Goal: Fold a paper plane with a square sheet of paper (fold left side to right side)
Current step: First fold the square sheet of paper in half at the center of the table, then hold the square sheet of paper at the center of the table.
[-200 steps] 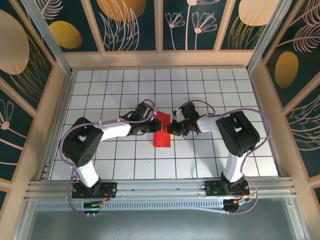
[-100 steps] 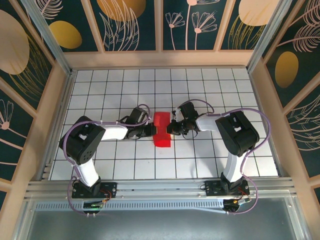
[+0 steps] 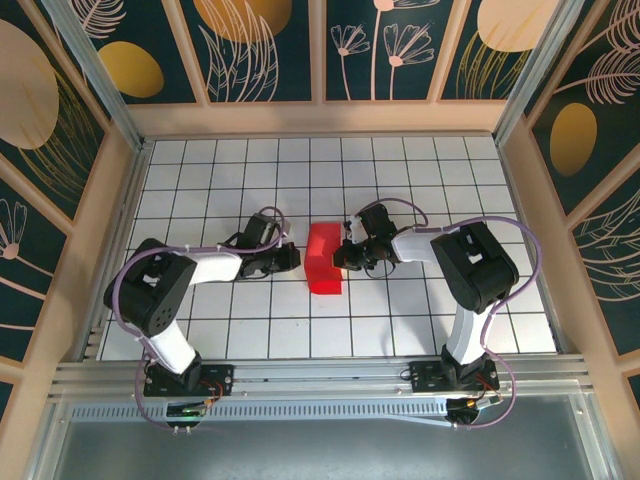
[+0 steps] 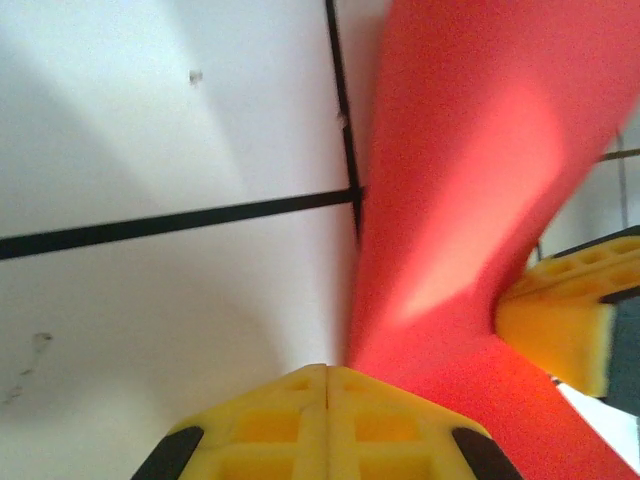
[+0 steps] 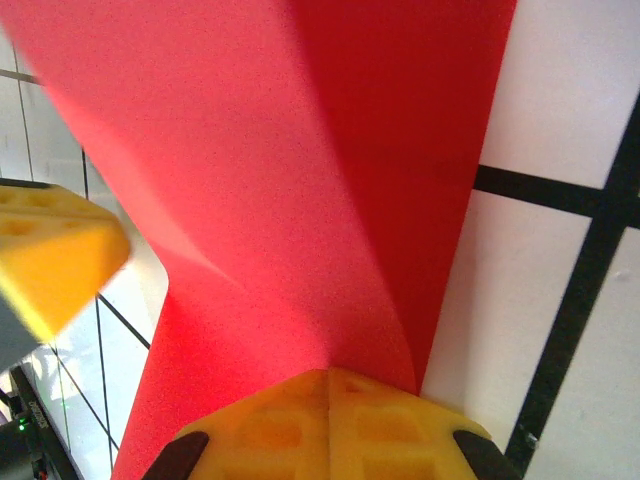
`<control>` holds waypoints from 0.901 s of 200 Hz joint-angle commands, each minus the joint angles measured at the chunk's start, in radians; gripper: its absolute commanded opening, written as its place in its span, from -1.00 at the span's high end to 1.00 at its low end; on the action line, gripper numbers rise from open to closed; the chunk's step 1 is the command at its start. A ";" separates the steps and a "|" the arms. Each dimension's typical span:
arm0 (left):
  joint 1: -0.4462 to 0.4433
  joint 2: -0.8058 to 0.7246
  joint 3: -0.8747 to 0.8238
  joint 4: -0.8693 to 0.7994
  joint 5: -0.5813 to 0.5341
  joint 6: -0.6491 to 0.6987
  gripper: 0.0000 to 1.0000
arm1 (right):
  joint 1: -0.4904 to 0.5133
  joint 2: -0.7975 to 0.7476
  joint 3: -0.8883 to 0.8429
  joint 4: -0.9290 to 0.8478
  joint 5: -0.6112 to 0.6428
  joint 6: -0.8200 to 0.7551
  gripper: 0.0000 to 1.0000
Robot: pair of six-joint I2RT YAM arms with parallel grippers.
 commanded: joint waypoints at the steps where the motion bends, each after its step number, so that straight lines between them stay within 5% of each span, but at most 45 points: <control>1: -0.003 -0.069 0.004 0.016 0.030 0.029 0.90 | 0.005 0.084 -0.045 -0.132 0.185 -0.031 1.00; 86: -0.105 0.089 0.138 0.032 0.088 0.035 0.92 | 0.005 0.086 -0.047 -0.125 0.176 -0.027 1.00; 180: -0.108 0.168 0.112 0.026 0.064 0.031 0.92 | 0.005 0.087 -0.036 -0.128 0.174 -0.030 1.00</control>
